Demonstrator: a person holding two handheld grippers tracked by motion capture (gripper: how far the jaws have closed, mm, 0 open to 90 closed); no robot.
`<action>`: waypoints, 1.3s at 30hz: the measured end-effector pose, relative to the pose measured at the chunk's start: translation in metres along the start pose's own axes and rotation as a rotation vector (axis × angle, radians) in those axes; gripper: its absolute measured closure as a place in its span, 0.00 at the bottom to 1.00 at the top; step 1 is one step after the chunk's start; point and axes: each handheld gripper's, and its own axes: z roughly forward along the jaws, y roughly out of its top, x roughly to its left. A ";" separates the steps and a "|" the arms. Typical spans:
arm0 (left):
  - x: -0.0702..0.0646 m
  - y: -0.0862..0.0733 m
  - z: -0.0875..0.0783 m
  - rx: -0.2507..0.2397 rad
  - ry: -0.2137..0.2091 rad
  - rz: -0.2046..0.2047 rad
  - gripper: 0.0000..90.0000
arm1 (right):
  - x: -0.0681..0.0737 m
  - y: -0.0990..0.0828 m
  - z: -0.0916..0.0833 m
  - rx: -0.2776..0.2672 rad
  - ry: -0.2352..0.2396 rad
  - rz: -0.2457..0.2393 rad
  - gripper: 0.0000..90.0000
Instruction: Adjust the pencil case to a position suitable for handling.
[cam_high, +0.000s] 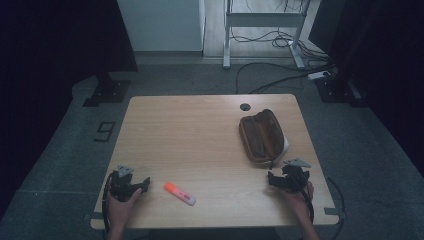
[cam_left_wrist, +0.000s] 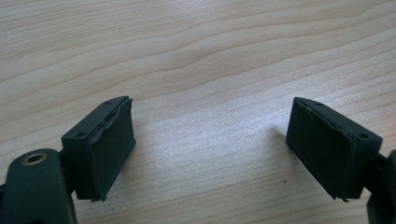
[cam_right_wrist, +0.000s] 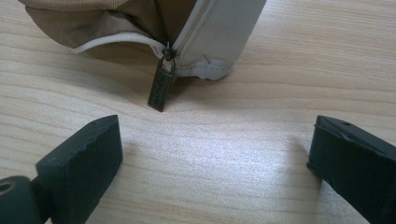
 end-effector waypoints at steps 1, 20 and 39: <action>0.000 0.000 0.000 0.000 0.000 0.000 0.17 | 0.000 0.000 0.000 0.000 0.000 0.000 0.03; 0.000 0.000 0.000 0.000 0.000 0.000 0.17 | -0.001 -0.001 -0.001 0.000 0.005 -0.005 0.03; 0.000 0.000 0.000 0.000 0.000 0.000 0.17 | -0.001 -0.001 -0.001 -0.003 0.003 -0.004 0.05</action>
